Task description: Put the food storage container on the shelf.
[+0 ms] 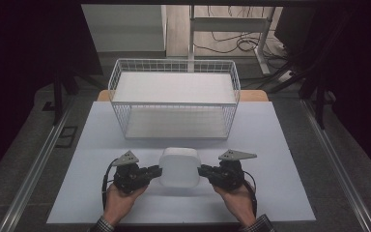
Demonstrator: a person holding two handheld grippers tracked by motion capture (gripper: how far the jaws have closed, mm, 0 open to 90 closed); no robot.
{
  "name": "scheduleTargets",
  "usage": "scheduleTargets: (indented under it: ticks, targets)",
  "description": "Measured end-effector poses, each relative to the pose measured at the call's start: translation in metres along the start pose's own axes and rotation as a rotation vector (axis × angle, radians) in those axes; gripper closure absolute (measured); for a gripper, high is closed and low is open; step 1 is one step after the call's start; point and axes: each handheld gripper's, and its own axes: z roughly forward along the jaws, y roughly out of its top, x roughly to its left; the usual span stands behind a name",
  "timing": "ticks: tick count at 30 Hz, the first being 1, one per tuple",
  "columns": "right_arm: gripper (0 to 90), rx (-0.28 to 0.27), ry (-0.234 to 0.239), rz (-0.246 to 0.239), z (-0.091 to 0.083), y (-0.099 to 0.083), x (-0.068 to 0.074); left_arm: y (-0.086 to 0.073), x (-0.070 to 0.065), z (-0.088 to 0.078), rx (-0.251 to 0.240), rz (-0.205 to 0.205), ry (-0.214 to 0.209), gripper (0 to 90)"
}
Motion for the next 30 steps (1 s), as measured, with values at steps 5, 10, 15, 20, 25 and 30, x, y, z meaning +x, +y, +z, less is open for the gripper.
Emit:
scheduleTargets:
  ticks: [5, 10, 15, 20, 25, 30]
  targets:
    - [78.7, -0.019, -0.012, -0.015, 0.004, 0.009, -0.004, 0.006, 0.004, 0.002, -0.014, 0.0, 0.01, 79.0]
    - [78.7, -0.045, -0.009, -0.024, 0.008, 0.023, -0.009, 0.02, 0.013, 0.004, -0.037, 0.0, 0.023, 78.9]
    - [78.6, -0.062, -0.015, -0.04, 0.016, 0.041, -0.015, 0.035, 0.025, 0.005, -0.054, -0.001, 0.036, 78.9]
    - [78.5, -0.092, -0.021, -0.033, 0.026, 0.056, -0.025, 0.048, 0.039, 0.012, -0.071, -0.008, 0.044, 78.9]
    - [78.4, -0.109, -0.042, -0.031, 0.036, 0.072, -0.036, 0.06, 0.052, 0.02, -0.089, -0.023, 0.047, 78.8]
    - [78.1, -0.117, -0.056, -0.024, 0.046, 0.082, -0.045, 0.071, 0.066, 0.029, -0.086, -0.037, 0.048, 78.7]
